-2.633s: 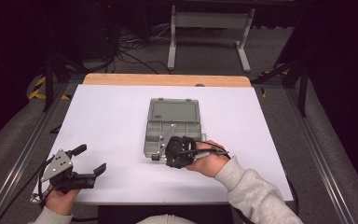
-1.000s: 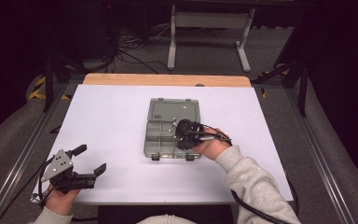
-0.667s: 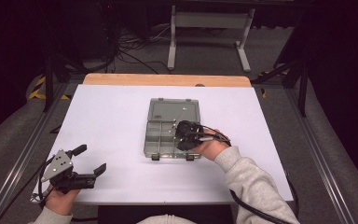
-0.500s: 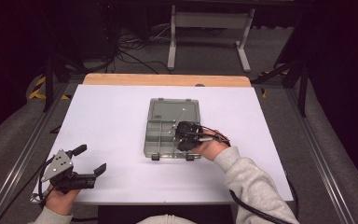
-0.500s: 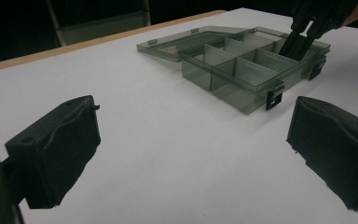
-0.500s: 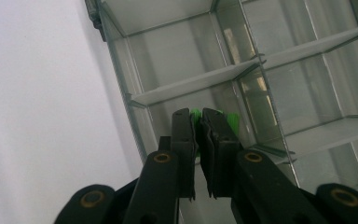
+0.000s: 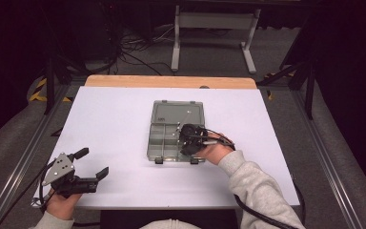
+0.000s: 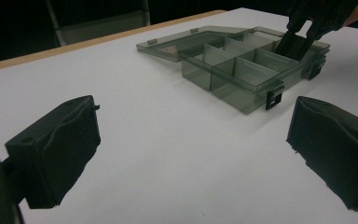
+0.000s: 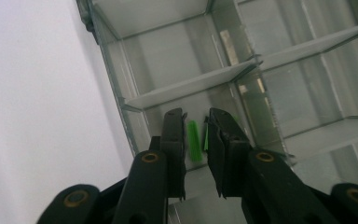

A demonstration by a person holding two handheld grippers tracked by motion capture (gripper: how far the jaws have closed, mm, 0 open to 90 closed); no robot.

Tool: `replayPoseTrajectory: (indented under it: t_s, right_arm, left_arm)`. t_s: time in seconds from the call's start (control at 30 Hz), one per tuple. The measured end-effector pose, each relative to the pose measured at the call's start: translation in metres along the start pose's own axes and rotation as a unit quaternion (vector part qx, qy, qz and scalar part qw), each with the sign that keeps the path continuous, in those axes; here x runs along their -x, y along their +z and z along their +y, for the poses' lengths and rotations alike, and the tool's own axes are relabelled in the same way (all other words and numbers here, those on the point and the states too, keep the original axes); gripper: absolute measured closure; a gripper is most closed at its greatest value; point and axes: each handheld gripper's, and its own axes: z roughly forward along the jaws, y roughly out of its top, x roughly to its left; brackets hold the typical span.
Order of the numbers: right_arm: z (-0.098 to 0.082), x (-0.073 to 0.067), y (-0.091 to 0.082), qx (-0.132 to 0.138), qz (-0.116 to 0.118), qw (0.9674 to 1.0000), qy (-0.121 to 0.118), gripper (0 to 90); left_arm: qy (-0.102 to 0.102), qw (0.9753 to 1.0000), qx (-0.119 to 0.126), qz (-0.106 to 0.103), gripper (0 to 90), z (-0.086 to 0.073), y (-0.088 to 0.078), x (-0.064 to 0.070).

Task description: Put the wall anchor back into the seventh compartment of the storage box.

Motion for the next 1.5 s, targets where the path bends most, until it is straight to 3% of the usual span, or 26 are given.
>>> replayPoseTrajectory:
  t_s: [0.2, 0.27, 0.37, 0.4, 0.43, 0.47, 0.53, 0.63, 0.73, 0.77, 0.8, 0.83, 0.87, 0.9, 1.03, 1.1, 1.27, 1.3, 1.33, 1.4, 1.43, 1.5]
  right_arm:
    - [-0.005, -0.002, -0.022, 0.056, -0.013, 0.9983, 0.009, 70.2]
    - [-0.011, -0.006, -0.033, 0.090, -0.020, 0.9957, 0.009, 65.4]
    - [-0.024, -0.012, -0.047, 0.144, -0.027, 0.9890, 0.021, 55.5]
    - [-0.024, -0.012, -0.047, 0.144, -0.027, 0.9890, 0.021, 55.5]
    - [-0.030, -0.013, -0.053, 0.170, -0.024, 0.9849, 0.025, 51.9]
    - [-0.039, -0.015, -0.060, 0.209, -0.018, 0.9772, 0.032, 42.1]
    - [-0.046, -0.018, -0.067, 0.236, -0.022, 0.9708, 0.038, 34.8]
    - [-0.057, -0.021, -0.072, 0.263, -0.027, 0.9635, 0.041, 26.6]
    - [-0.072, -0.026, -0.075, 0.297, -0.030, 0.9534, 0.046, 20.6]
    - [-0.072, -0.026, -0.075, 0.297, -0.030, 0.9534, 0.046, 20.6]
    - [-0.077, -0.028, -0.075, 0.310, -0.033, 0.9491, 0.048, 18.6]
    - [-0.087, -0.031, -0.075, 0.329, -0.041, 0.9422, 0.050, 15.6]
    - [-0.092, -0.033, -0.074, 0.337, -0.047, 0.9391, 0.050, 14.1]
    - [-0.092, -0.033, -0.074, 0.337, -0.047, 0.9391, 0.050, 14.1]
    - [-0.112, -0.037, -0.070, 0.371, -0.064, 0.9246, 0.061, 8.9]
    - [-0.121, -0.039, -0.067, 0.380, -0.075, 0.9197, 0.064, 7.2]
    - [-0.144, -0.042, -0.064, 0.421, -0.088, 0.8993, 0.079, 4.3]
    - [-0.147, -0.043, -0.063, 0.425, -0.089, 0.8971, 0.082, 4.2]
    - [-0.147, -0.043, -0.063, 0.425, -0.089, 0.8971, 0.082, 4.2]
    - [-0.158, -0.045, -0.061, 0.438, -0.096, 0.8895, 0.085, 4.2]
    - [-0.161, -0.045, -0.059, 0.441, -0.098, 0.8877, 0.088, 4.1]
    - [-0.167, -0.045, -0.056, 0.440, -0.107, 0.8869, 0.093, 4.2]
  left_arm:
    - [0.001, 1.0000, -0.001, 0.001, 2.9, -0.001, -0.001, 0.000]
    - [-0.002, 1.0000, 0.003, 0.004, 2.9, -0.002, -0.002, 0.000]
    - [-0.007, 0.9999, 0.003, 0.007, 2.9, -0.002, -0.003, -0.001]
    - [-0.007, 0.9999, 0.003, 0.007, 2.9, -0.002, -0.003, -0.001]
    - [-0.008, 0.9999, 0.004, 0.008, 2.9, -0.003, -0.003, 0.000]
    - [-0.007, 0.9999, -0.001, 0.008, 2.9, -0.003, -0.003, 0.000]
    - [-0.006, 0.9999, 0.003, 0.008, 2.8, -0.002, -0.002, 0.000]
    - [-0.005, 1.0000, -0.002, 0.007, 2.7, -0.002, -0.002, 0.001]
    - [-0.002, 1.0000, 0.001, 0.004, 2.6, -0.001, 0.000, 0.002]
    - [-0.002, 1.0000, 0.001, 0.004, 2.6, -0.001, 0.000, 0.002]
    - [0.001, 1.0000, 0.002, 0.004, 2.6, -0.001, 0.000, 0.002]
    - [-0.001, 1.0000, 0.003, 0.003, 2.6, 0.000, -0.001, 0.002]
    - [0.000, 1.0000, 0.003, 0.002, 2.6, 0.000, -0.001, 0.002]
    - [0.000, 1.0000, 0.003, 0.002, 2.6, 0.000, -0.001, 0.002]
    - [0.007, 1.0000, -0.003, -0.003, 2.5, 0.000, 0.000, 0.004]
    - [0.012, 0.9999, -0.004, -0.004, 2.5, 0.001, 0.001, 0.006]
    - [0.019, 0.9998, -0.004, -0.007, 2.4, 0.001, 0.003, 0.008]
    - [0.019, 0.9998, -0.001, -0.007, 2.4, 0.001, 0.004, 0.009]
    - [0.019, 0.9998, -0.001, -0.007, 2.3, 0.001, 0.004, 0.009]
    - [0.018, 0.9998, -0.001, -0.009, 2.2, 0.001, 0.004, 0.009]
    - [0.018, 0.9998, 0.001, -0.009, 2.1, 0.001, 0.005, 0.009]
    - [0.021, 0.9997, -0.001, -0.013, 1.9, 0.001, 0.005, 0.010]
